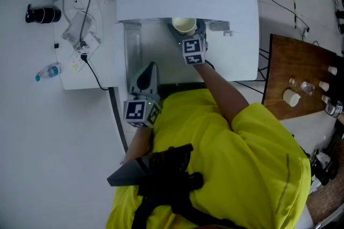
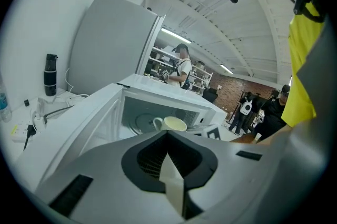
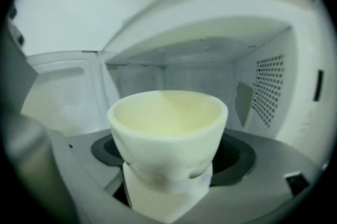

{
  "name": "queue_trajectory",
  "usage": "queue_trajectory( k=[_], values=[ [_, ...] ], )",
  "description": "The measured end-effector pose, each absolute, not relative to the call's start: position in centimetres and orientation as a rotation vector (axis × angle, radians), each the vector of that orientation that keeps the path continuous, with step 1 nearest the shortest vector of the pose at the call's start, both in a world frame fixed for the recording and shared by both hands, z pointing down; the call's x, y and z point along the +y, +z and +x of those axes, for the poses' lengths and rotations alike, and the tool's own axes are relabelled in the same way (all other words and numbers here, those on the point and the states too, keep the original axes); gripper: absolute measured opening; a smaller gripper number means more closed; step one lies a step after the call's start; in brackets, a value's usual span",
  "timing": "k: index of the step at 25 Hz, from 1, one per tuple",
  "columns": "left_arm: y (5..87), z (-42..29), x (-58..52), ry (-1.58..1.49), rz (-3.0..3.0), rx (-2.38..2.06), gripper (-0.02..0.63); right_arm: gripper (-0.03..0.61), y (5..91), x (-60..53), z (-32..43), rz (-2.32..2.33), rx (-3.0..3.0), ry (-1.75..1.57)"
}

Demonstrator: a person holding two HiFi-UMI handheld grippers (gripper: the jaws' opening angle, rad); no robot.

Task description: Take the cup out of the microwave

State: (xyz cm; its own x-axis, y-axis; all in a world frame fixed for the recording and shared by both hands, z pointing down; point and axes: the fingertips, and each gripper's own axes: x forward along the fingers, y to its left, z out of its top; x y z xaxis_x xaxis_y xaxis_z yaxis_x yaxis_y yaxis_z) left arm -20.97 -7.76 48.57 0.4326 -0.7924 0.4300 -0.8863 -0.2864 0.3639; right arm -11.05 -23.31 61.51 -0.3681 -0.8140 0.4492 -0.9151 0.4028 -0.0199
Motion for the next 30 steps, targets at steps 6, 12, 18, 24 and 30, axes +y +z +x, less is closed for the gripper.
queue_trajectory(
  k=[6, 12, 18, 24, 30],
  values=[
    [48.4, -19.6, -7.5, 0.254, 2.212, -1.321, -0.003, 0.457, 60.8, -12.6, -8.8, 1.358, -2.348, 0.446],
    [48.6, -15.1, -7.6, 0.309, 2.302, -1.146, -0.003, 0.457, 63.6, -5.7, 4.7, 1.627, -2.068, 0.571],
    [48.8, -9.7, -7.3, 0.372, 2.382, -0.945, -0.003, 0.457, 65.9, -9.0, 21.3, 1.975, -1.807, 0.582],
    [49.4, -8.4, -7.1, 0.432, 2.407, -0.891, -0.003, 0.457, 66.9, -20.1, 26.7, 2.015, -1.851, 0.579],
    [50.5, -9.5, -8.1, 0.478, 2.371, -0.916, -0.003, 0.459, 69.9, -25.4, 24.4, 1.983, -1.879, 0.613]
  ],
)
